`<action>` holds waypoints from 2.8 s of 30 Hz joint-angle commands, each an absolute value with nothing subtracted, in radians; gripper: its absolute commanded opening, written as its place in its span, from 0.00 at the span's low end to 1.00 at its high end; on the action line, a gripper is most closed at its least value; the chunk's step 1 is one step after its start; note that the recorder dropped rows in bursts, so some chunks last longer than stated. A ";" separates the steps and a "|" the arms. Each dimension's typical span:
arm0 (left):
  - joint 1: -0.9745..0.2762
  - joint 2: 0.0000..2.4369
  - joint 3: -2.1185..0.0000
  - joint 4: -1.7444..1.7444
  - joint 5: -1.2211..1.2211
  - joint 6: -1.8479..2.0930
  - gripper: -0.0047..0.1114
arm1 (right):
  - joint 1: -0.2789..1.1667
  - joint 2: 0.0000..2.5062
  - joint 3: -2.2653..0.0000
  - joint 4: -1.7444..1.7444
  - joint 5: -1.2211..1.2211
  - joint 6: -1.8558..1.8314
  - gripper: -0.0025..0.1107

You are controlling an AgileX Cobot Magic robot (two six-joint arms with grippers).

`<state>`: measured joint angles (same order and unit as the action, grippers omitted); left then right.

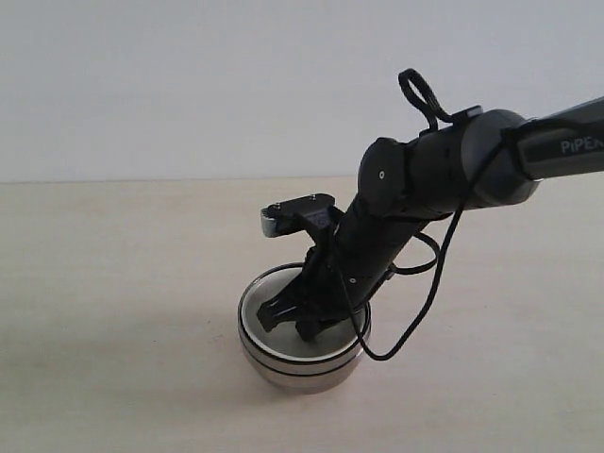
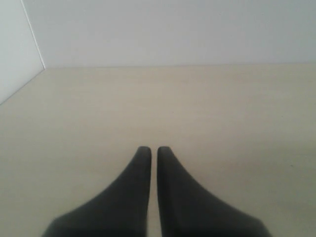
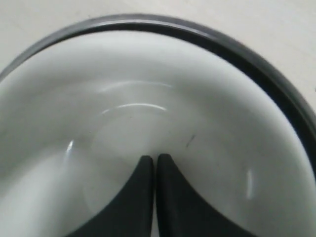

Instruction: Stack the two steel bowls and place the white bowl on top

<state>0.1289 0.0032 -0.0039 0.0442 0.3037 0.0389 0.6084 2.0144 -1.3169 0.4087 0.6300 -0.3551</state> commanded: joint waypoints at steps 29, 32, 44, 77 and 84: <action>0.132 0.000 0.000 0.043 0.301 0.043 0.07 | 0.612 1.179 -0.880 0.341 0.305 -0.352 0.02; 0.132 0.000 0.000 0.043 0.301 0.043 0.07 | 0.612 1.010 -0.707 0.341 0.203 -0.357 0.02; 0.132 0.000 0.000 0.043 0.301 0.043 0.07 | 0.612 0.302 -0.339 0.382 0.191 -0.210 0.02; 0.132 0.000 0.000 0.043 0.301 0.043 0.07 | 0.170 0.000 -0.298 0.407 0.206 -0.321 0.02; 0.132 0.000 0.000 0.043 0.301 0.043 0.07 | 0.170 0.000 -0.125 0.403 0.141 -0.382 0.02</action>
<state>0.1289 0.0032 -0.0039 0.0442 0.3055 0.0389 0.1772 0.0059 -0.1764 0.4038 0.1793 -0.3410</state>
